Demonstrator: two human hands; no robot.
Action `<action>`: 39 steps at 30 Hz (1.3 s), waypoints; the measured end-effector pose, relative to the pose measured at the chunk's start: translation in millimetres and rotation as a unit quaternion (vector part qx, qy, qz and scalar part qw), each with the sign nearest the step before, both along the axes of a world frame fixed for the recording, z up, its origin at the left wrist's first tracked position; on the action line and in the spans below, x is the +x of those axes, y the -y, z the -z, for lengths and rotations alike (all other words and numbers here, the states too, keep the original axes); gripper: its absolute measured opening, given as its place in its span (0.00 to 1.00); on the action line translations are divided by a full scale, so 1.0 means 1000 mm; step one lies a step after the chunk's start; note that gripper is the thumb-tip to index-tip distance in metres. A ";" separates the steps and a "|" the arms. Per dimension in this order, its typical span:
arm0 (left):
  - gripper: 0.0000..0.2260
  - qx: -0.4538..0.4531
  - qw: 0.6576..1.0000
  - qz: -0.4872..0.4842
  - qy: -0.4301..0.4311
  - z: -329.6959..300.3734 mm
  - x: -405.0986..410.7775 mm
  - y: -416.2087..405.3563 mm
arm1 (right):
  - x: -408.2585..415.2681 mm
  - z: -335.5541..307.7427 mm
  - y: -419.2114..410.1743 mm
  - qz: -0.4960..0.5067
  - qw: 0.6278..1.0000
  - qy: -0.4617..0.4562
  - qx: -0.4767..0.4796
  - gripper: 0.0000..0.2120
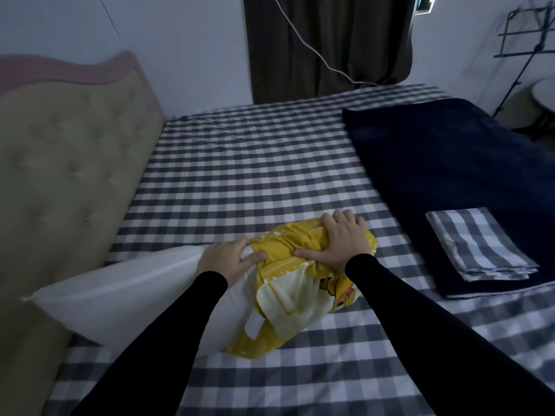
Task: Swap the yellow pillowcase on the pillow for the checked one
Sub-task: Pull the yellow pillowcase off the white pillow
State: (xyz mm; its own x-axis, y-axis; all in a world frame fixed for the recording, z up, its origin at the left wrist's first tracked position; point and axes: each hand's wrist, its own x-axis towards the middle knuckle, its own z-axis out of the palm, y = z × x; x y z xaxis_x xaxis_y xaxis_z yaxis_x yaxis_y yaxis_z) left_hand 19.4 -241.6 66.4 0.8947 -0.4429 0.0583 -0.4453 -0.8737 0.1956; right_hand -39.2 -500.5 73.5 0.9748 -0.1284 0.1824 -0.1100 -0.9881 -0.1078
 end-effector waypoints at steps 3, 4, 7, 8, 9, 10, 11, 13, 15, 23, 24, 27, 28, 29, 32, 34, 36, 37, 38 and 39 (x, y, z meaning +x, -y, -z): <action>0.46 -0.006 1.000 -0.005 -0.012 -0.005 -0.002 0.003 | -0.008 0.002 0.005 0.026 0.998 0.061 0.008 0.46; 0.47 -0.004 1.000 -0.004 -0.013 -0.006 -0.002 0.004 | -0.010 0.003 0.006 0.038 0.996 0.078 0.017 0.45; 0.53 0.001 1.000 -0.010 -0.016 -0.014 0.001 0.002 | -0.009 0.002 0.012 0.080 0.988 0.117 0.066 0.39; 0.51 -0.003 1.000 -0.010 -0.017 -0.016 0.000 0.000 | -0.008 0.000 0.016 0.099 0.984 0.127 0.081 0.35; 0.46 -0.007 1.000 -0.006 -0.015 -0.017 -0.001 0.000 | -0.007 -0.002 0.020 0.120 0.980 0.123 0.098 0.31; 0.42 -0.007 1.000 -0.002 -0.015 -0.018 -0.003 0.000 | -0.007 -0.003 0.024 0.137 0.979 0.108 0.109 0.28; 0.40 -0.005 1.000 0.002 -0.016 -0.019 -0.004 0.000 | -0.008 -0.003 0.027 0.147 0.978 0.094 0.112 0.26; 0.40 0.001 1.000 0.007 -0.014 -0.019 -0.007 -0.001 | -0.013 -0.001 0.032 0.154 0.979 0.087 0.106 0.24; 0.43 0.006 1.000 0.004 -0.010 -0.019 -0.009 -0.005 | -0.018 -0.001 0.041 0.167 0.977 0.083 0.099 0.24; 0.50 0.022 0.999 -0.039 -0.007 -0.023 -0.011 -0.013 | -0.019 -0.020 0.021 0.197 0.967 0.058 0.150 0.21; 0.50 0.015 0.999 -0.036 -0.006 -0.023 -0.011 -0.010 | -0.016 -0.025 0.006 0.151 0.976 0.072 0.142 0.23; 0.43 -0.003 1.000 -0.010 0.022 -0.023 -0.012 -0.006 | -0.012 -0.030 -0.037 -0.043 0.994 0.023 0.097 0.29; 0.41 -0.003 0.999 -0.009 0.033 -0.022 -0.011 -0.007 | -0.012 -0.025 -0.048 -0.089 0.993 -0.014 0.071 0.29; 0.41 -0.003 0.999 -0.015 0.039 -0.021 -0.011 -0.009 | -0.012 -0.020 -0.055 -0.115 0.991 -0.040 0.056 0.29; 0.43 0.021 0.998 -0.036 0.051 -0.014 -0.013 -0.020 | -0.008 -0.010 -0.054 -0.095 0.987 -0.035 0.126 0.20; 0.43 0.044 0.997 -0.042 0.042 -0.009 -0.017 -0.025 | -0.006 -0.007 -0.050 -0.073 0.984 -0.019 0.161 0.14; 0.40 0.045 0.997 -0.049 0.032 -0.005 -0.020 -0.028 | -0.006 -0.005 -0.049 -0.073 0.983 -0.005 0.166 0.12; 0.37 0.043 0.997 -0.052 0.030 -0.004 -0.021 -0.028 | -0.007 -0.004 -0.049 -0.080 0.984 0.002 0.162 0.12; 0.36 0.045 0.997 -0.052 0.032 -0.003 -0.022 -0.027 | -0.009 -0.004 -0.049 -0.092 0.983 0.007 0.156 0.12; 0.35 0.053 0.997 -0.049 0.035 -0.003 -0.024 -0.026 | -0.011 -0.001 -0.047 -0.106 0.983 0.005 0.151 0.12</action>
